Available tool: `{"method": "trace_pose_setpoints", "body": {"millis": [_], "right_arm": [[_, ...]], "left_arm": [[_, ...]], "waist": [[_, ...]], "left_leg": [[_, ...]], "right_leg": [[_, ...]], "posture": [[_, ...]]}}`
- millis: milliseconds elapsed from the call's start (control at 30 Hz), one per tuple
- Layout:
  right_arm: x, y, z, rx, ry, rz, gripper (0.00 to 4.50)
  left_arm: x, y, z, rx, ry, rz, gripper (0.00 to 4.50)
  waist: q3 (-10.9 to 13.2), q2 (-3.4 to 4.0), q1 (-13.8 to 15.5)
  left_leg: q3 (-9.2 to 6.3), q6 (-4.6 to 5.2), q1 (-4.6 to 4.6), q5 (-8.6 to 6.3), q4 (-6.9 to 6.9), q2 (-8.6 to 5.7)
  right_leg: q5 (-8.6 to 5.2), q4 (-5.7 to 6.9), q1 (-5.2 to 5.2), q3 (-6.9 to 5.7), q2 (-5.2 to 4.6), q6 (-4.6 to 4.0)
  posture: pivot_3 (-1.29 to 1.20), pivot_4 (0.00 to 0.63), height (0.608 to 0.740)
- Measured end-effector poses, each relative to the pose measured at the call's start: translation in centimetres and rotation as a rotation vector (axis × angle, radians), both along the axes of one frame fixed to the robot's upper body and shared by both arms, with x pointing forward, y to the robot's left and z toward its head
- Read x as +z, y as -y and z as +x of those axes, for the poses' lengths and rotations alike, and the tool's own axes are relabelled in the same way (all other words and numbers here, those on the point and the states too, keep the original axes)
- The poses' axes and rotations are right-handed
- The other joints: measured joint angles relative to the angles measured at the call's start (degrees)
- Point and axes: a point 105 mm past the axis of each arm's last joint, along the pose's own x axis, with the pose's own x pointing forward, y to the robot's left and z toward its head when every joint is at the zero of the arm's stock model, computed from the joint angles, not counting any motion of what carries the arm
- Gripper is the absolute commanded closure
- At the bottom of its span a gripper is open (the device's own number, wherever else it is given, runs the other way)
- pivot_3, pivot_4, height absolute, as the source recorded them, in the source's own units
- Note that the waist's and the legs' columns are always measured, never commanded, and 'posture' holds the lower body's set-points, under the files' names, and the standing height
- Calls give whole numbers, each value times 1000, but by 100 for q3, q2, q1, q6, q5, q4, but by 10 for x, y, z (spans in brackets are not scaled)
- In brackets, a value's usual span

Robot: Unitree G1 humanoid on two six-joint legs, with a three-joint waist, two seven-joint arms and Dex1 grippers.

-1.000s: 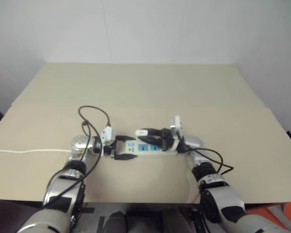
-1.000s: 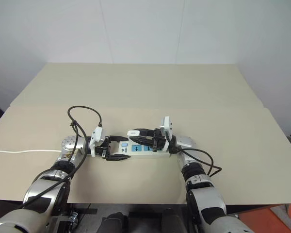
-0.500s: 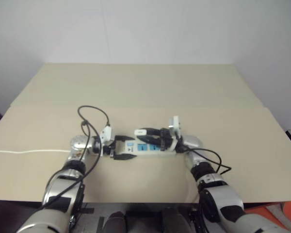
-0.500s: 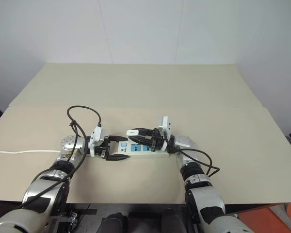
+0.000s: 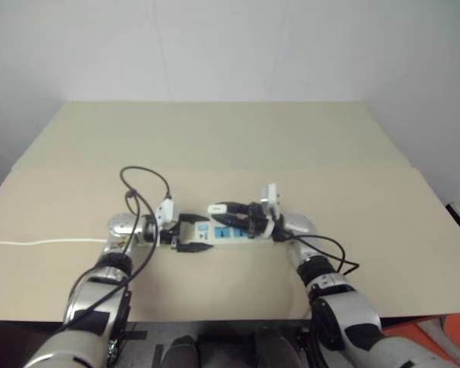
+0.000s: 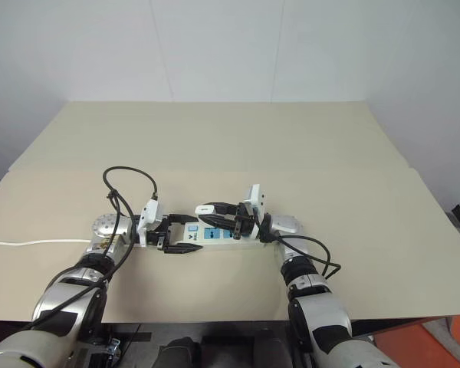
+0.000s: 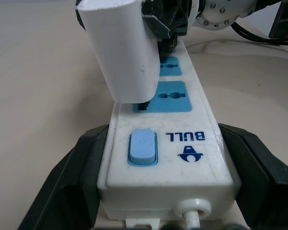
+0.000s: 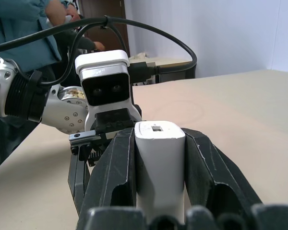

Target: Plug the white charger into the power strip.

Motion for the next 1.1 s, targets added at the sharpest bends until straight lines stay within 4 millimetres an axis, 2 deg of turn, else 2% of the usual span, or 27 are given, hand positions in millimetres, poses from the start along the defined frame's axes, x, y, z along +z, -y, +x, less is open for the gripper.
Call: {"method": "trace_pose_setpoints", "body": {"millis": [467,1100], "right_arm": [[-4,1,4,3,-21,-39,3349],[-2,15,10,35,-10,-132,3349]], "left_arm": [[-1,0,1,7,-10,4,1240],[-2,8,2,9,-13,-7,1240]], "waist": [[-9,-14,2],[-9,-12,113]], "left_leg": [[0,0,15,0,0,-1],[1,-1,18,0,-1,-3]], "right_leg": [[0,0,14,1,-1,0],[-12,-3,18,2,-2,18]], "posture": [[0,150,740],[0,150,740]]}}
